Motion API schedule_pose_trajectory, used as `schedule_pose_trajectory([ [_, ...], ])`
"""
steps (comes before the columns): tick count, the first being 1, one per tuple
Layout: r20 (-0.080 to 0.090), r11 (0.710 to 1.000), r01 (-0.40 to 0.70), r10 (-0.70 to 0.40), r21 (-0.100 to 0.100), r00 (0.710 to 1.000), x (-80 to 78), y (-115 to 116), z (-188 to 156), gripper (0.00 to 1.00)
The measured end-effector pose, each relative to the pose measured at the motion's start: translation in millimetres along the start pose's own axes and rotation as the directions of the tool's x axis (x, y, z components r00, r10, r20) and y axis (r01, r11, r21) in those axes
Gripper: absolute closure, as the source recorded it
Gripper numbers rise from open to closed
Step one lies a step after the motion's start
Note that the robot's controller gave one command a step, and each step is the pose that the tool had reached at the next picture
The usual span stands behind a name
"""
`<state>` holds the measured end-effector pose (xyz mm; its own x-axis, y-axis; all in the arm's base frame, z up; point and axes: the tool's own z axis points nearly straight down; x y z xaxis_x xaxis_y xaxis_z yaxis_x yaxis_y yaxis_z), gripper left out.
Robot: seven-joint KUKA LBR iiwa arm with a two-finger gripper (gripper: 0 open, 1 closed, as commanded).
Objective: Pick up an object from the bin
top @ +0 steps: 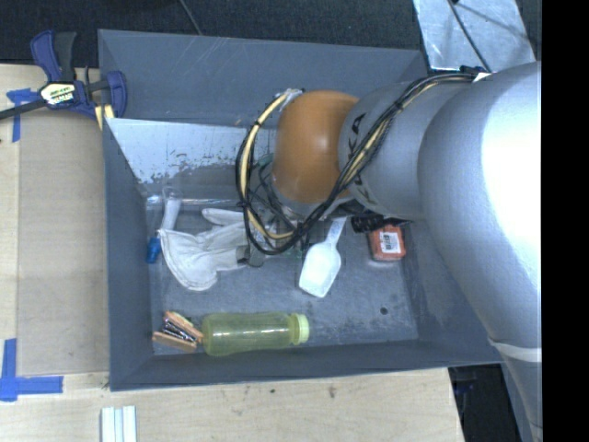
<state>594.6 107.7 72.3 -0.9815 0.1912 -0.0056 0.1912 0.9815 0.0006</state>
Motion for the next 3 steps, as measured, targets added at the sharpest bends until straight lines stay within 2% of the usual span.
schedule_pose_trajectory([
  [3,-0.005,1.000,-0.001,0.001,0.001,1.000,1.0,0,-11,1.00],
])
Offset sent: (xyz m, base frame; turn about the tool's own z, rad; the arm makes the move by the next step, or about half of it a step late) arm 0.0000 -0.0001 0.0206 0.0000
